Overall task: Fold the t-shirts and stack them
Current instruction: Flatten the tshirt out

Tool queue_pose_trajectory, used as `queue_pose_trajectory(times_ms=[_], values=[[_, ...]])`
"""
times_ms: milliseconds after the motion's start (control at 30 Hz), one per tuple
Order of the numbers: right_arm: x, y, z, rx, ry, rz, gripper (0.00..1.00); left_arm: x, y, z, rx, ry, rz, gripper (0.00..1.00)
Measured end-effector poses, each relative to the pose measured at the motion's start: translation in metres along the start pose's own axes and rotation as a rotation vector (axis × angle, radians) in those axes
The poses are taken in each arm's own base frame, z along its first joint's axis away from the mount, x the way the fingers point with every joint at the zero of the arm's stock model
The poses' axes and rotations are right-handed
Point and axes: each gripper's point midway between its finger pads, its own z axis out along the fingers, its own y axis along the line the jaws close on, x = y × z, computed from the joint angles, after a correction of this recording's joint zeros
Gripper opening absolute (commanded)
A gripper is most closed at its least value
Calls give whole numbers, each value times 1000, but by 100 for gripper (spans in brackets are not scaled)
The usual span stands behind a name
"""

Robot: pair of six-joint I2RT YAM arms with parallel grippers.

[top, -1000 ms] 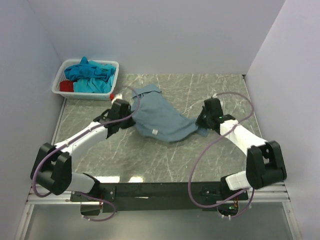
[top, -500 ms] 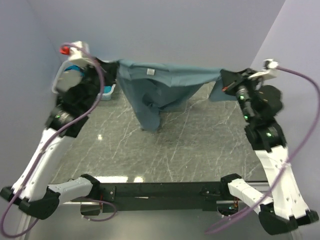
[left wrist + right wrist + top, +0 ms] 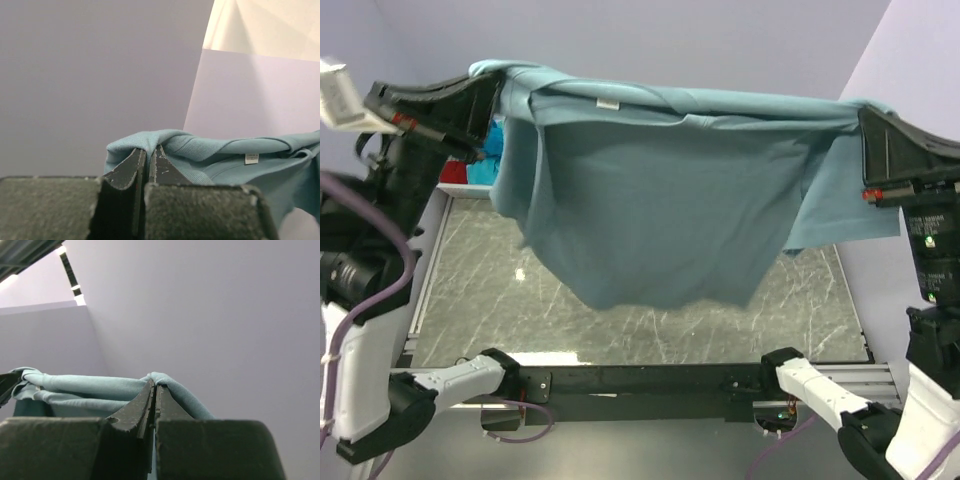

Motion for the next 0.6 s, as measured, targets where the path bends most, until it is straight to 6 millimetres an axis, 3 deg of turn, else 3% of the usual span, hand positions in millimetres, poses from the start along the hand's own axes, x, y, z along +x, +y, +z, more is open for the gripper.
queue_pose_trajectory(times_ms=[133, 267, 400, 533, 600], values=[[12, -17, 20, 62, 20, -41, 0, 22, 13, 27, -29, 29, 7, 1], [58, -60, 58, 199, 102, -99, 0, 74, 51, 75, -114, 106, 32, 1], [118, -120, 99, 321, 213, -156, 0, 147, 124, 129, -184, 207, 46, 1], [183, -179, 134, 380, 348, -164, 0, 219, 194, 153, -164, 315, -22, 1], [208, -196, 145, 383, 407, -156, 0, 247, 215, 159, -142, 358, -62, 1]])
